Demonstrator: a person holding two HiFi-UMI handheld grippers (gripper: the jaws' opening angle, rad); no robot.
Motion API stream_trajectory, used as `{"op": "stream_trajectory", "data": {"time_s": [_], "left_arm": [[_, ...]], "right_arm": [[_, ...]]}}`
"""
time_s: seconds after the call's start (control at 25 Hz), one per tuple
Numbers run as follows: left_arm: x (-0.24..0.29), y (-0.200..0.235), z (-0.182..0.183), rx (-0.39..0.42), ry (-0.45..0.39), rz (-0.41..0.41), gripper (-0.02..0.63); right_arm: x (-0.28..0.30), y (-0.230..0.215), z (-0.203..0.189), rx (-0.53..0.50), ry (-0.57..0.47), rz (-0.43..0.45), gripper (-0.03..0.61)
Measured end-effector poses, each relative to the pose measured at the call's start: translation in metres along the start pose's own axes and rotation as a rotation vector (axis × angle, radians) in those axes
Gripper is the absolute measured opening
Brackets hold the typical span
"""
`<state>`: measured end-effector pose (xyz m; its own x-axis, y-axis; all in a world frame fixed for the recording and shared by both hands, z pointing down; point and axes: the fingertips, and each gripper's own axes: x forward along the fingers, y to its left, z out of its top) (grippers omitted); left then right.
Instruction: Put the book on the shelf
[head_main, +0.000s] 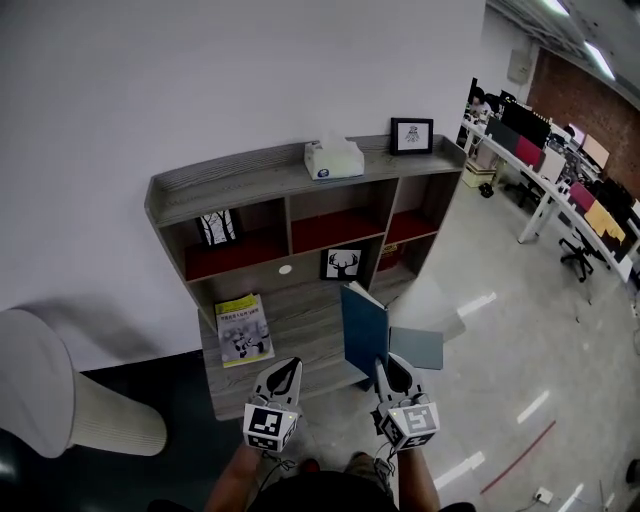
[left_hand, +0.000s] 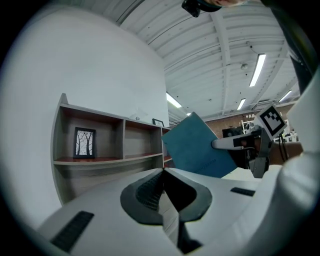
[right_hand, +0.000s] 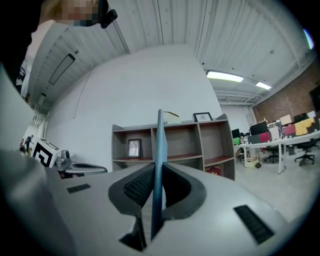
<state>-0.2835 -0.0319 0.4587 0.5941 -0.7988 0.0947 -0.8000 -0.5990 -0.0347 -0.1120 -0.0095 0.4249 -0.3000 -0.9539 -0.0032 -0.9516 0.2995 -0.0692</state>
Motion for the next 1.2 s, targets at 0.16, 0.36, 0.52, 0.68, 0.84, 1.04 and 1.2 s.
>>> {"op": "stream_trajectory", "data": {"time_s": [0.16, 0.36, 0.52, 0.68, 0.84, 1.04, 1.2], "left_arm": [[0.009, 0.01, 0.0, 0.017, -0.006, 0.024, 0.006], [0.029, 0.015, 0.004, 0.011, -0.005, 0.061, 0.006], [0.058, 0.022, 0.004, 0.004, -0.002, 0.116, 0.006], [0.087, 0.024, 0.007, -0.009, -0.004, 0.179, 0.006], [0.113, 0.028, 0.018, -0.002, -0.008, 0.233, 0.006], [0.134, 0.03, 0.022, 0.0, -0.001, 0.292, 0.006], [0.146, 0.035, 0.018, -0.01, 0.008, 0.344, 0.006]], "right_arm": [[0.012, -0.006, 0.016, -0.063, -0.031, 0.009, 0.061], [0.034, -0.024, 0.031, -0.11, -0.061, 0.049, 0.061], [0.063, -0.046, 0.049, -0.162, -0.118, 0.104, 0.061], [0.094, -0.065, 0.068, -0.182, -0.138, 0.185, 0.061], [0.123, -0.079, 0.08, -0.25, -0.16, 0.245, 0.061], [0.15, -0.088, 0.09, -0.361, -0.191, 0.301, 0.061], [0.171, -0.093, 0.1, -0.486, -0.233, 0.344, 0.061]]}}
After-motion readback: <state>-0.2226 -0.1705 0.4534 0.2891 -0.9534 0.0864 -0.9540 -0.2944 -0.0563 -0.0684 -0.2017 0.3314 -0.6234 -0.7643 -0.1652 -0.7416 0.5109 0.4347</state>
